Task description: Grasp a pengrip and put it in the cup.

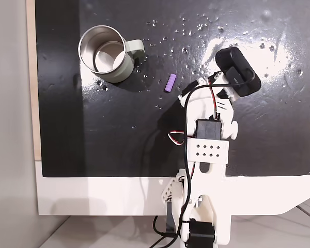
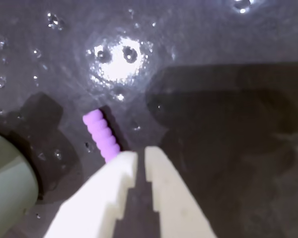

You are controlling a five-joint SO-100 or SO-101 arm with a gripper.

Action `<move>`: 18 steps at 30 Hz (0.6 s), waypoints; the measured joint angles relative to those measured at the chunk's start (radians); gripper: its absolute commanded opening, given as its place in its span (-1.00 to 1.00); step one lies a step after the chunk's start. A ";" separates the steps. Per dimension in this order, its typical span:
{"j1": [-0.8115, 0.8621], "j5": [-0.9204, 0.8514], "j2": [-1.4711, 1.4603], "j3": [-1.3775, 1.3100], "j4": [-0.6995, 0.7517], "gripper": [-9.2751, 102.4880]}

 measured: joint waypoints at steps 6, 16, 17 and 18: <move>-0.028 -0.028 -0.167 -0.127 0.011 -0.53; -0.089 -0.037 -0.322 -0.202 0.017 -0.45; -0.098 -0.037 -0.336 -0.207 0.017 -0.45; -0.104 -0.037 -0.350 -0.212 0.017 -0.45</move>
